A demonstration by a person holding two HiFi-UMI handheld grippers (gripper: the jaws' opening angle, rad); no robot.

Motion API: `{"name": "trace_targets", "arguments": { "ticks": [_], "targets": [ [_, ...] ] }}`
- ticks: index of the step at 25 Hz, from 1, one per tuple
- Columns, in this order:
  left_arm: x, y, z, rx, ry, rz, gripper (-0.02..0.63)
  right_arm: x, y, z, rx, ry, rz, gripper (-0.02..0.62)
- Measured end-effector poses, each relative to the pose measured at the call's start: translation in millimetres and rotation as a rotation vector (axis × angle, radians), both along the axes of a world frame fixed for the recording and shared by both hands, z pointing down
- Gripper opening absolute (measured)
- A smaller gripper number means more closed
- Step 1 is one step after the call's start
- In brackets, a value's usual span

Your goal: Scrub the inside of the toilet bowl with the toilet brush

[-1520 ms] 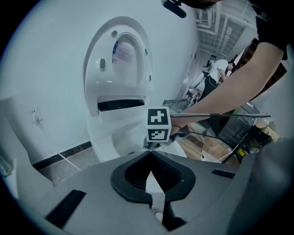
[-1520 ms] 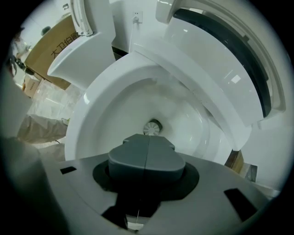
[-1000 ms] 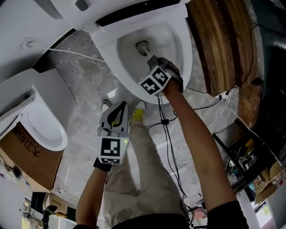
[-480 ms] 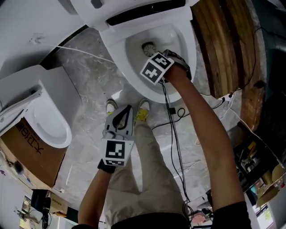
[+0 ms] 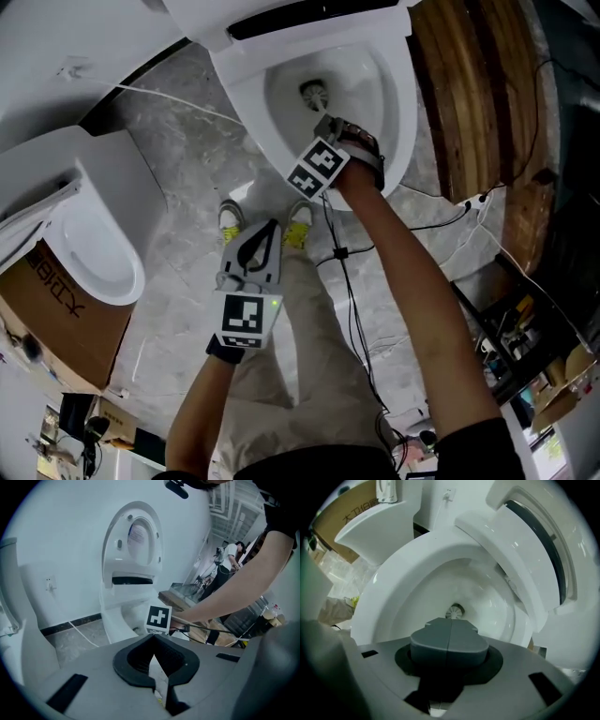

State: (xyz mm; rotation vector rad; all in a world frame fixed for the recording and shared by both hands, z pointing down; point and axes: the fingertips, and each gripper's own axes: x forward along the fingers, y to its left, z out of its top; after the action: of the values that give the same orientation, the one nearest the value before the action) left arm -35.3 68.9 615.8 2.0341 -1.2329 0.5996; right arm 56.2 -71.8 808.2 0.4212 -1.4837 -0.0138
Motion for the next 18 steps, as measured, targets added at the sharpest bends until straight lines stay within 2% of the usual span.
{"name": "trace_targets", "arguments": {
  "ticks": [2, 5, 11, 14, 18],
  "targets": [
    [0, 6, 8, -0.031, -0.012, -0.005, 0.018, -3, -1, 5, 0.052, 0.002, -0.023, 0.161],
    [1, 9, 8, -0.036, -0.013, 0.005, 0.018, -6, -17, 4, 0.093, -0.026, 0.016, 0.155],
    [-14, 13, -10, -0.009, -0.033, 0.012, 0.018, -1, -14, -10, -0.014, -0.022, 0.034, 0.161],
    [-18, 11, -29, 0.002, -0.039, 0.023, 0.018, 9, -10, -28, -0.069, -0.063, 0.125, 0.163],
    [-9, 27, -75, -0.002, -0.024, 0.07, 0.018, 20, 11, -57, -0.067, -0.116, 0.231, 0.163]
  ]
}}
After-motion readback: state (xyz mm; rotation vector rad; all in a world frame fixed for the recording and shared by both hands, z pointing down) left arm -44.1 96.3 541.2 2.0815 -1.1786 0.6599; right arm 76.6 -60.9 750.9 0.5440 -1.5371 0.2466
